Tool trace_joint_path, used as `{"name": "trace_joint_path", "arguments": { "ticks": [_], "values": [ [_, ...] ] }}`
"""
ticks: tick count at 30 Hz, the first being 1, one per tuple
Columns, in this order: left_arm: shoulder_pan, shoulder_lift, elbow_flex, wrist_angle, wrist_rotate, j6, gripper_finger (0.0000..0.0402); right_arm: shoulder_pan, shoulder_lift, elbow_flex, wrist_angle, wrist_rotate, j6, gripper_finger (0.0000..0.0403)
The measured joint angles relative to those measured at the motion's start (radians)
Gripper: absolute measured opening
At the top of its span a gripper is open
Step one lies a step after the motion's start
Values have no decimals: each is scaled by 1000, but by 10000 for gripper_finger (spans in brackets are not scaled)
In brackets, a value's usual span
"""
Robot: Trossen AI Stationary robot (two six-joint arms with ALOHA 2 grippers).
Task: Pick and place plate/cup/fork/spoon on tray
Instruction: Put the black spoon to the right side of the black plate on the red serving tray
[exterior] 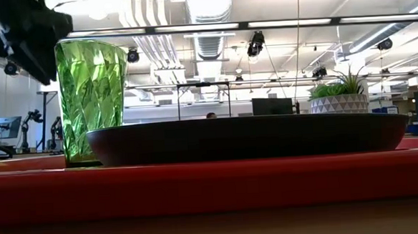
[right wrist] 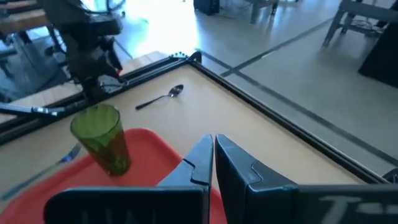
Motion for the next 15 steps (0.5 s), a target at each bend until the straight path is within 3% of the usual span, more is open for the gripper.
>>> {"name": "trace_joint_path", "arguments": {
  "ticks": [8,15],
  "values": [
    [113,53,-20,1,-60,-6,236,0,12,0,0,-27,-24,9],
    [240,92,-20,39,-59,89,251,1,12,0,0,-27,-24,9]
  ]
}}
